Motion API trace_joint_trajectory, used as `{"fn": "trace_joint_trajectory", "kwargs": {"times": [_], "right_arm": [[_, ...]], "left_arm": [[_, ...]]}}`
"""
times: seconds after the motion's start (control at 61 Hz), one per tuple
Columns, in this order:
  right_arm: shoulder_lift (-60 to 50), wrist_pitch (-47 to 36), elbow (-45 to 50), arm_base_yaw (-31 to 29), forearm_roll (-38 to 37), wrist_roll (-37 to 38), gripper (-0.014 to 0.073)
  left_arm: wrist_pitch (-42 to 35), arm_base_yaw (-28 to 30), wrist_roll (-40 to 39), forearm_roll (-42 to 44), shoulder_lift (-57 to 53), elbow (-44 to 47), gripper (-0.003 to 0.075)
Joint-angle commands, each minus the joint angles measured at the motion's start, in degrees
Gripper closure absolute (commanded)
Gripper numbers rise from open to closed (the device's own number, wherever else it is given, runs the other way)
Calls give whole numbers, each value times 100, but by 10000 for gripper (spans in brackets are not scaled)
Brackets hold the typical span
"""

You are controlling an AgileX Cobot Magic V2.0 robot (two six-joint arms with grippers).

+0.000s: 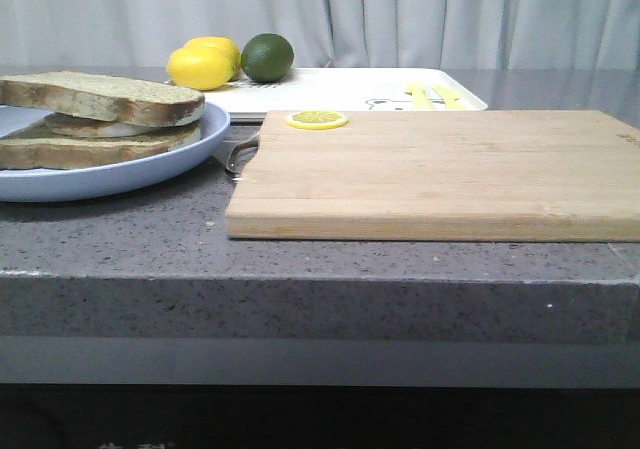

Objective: Place bread and move sandwich to tray
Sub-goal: 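Grip the blue plate rim with the left gripper and lift it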

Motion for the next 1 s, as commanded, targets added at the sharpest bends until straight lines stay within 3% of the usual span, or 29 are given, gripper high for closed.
{"fn": "trace_joint_trajectory", "kwargs": {"times": [0.0, 0.426, 0.754, 0.984], "right_arm": [[7, -437, -133, -9, 76, 13, 95], [7, -437, -133, -9, 76, 13, 95], [7, -437, -133, -9, 76, 13, 95], [7, -437, -133, -9, 76, 13, 95]], "left_arm": [[-105, 13, 22, -277, -120, -194, 447], [-99, -9, 70, -388, 142, -194, 457], [-84, -9, 182, -578, 142, -194, 734], [-30, -9, 239, -882, 64, -282, 741]]}}
